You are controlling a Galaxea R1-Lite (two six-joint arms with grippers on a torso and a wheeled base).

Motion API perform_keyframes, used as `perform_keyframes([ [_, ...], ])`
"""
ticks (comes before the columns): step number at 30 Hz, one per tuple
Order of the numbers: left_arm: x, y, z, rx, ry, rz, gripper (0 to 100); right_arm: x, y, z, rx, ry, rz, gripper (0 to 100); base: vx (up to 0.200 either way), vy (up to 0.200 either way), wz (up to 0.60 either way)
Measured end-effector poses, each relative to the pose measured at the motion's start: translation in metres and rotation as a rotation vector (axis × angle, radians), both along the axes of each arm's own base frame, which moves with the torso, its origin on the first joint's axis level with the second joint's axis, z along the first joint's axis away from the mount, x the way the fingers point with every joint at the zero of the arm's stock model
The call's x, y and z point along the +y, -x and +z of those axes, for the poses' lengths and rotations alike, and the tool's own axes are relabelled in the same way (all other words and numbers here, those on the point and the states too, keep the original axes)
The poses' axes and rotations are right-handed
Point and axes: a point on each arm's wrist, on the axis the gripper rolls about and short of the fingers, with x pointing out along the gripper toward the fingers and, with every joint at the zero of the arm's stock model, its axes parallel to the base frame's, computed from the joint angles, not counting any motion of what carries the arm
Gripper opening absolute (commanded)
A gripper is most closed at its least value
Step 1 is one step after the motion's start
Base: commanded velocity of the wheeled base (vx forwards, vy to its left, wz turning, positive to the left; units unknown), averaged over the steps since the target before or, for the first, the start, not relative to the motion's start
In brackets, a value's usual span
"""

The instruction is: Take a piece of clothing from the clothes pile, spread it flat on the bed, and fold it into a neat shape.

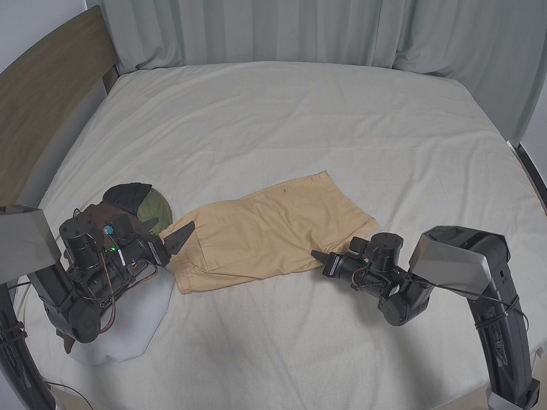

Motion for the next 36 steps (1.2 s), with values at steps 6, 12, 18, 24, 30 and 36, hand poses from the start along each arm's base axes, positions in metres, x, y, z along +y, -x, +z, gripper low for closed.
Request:
perform_keyframes([
  [6, 0.001, -0.004, 0.002, -0.013, 0.008, 0.000, 100, -0.006, 0.009, -0.004, 0.012, 0.005, -0.004, 0, 0.000, 0.000, 0.00],
  [12, 0.001, -0.004, 0.002, -0.011, 0.010, -0.004, 100, -0.013, 0.023, -0.003, 0.032, 0.014, -0.004, 0, 0.000, 0.000, 0.00],
  [18, 0.001, -0.005, 0.000, -0.005, 0.010, -0.004, 100, -0.020, 0.039, -0.001, 0.031, 0.016, -0.005, 0, 0.000, 0.000, 0.00],
  [24, 0.001, -0.005, -0.002, 0.001, 0.009, -0.004, 100, -0.027, 0.054, 0.000, 0.044, 0.025, -0.006, 0, 0.000, 0.000, 0.00],
  [30, 0.000, -0.005, -0.003, 0.007, 0.008, -0.007, 100, -0.035, 0.073, -0.003, 0.078, 0.078, 0.001, 0, 0.000, 0.000, 0.00],
  [36, -0.001, -0.004, -0.004, 0.011, 0.007, -0.010, 100, -0.043, 0.091, -0.001, 0.114, 0.124, 0.009, 0, 0.000, 0.000, 0.00],
])
